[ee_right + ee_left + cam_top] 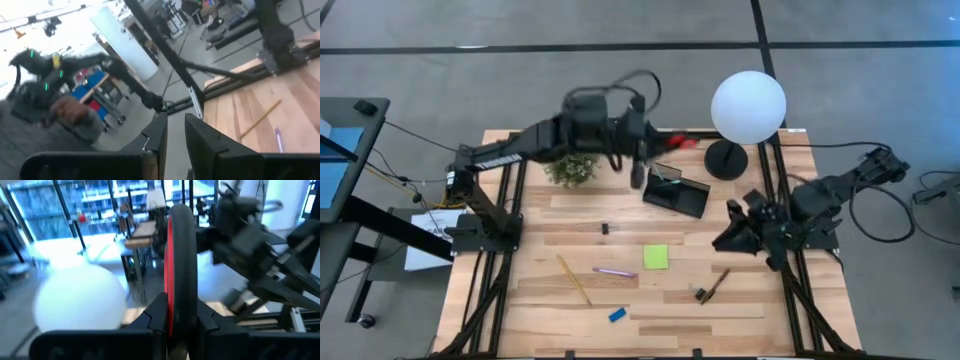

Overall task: Pick and place office supplies into organizer
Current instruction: Put the black scissors into the black desk organizer

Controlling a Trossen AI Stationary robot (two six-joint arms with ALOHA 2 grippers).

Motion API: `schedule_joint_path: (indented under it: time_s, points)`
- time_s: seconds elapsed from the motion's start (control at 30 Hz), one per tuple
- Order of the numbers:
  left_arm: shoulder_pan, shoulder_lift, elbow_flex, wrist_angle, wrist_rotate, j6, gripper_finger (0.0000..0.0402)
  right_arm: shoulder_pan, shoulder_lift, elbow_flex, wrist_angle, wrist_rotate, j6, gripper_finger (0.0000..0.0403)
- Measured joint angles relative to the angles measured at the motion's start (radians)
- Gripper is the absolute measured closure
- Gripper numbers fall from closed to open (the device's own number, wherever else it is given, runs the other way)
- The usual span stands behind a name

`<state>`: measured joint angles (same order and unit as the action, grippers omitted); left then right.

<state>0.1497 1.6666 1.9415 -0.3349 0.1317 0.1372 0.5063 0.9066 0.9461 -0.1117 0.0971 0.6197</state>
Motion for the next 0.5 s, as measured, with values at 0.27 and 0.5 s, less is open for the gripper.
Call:
schedule_joint_path:
  time_s: [0.27,0.5]
  points:
    - [0.151,0.026,-0.121,0.067,0.135,-0.013,0.0378,0.104,0.031,-0.001,-0.002,0.298,0.006,0.0342]
    - [0.222,0.065,-0.487,0.698,0.204,-0.098,0.0378,0.156,0.031,-0.001,-0.011,0.494,-0.003,0.0342]
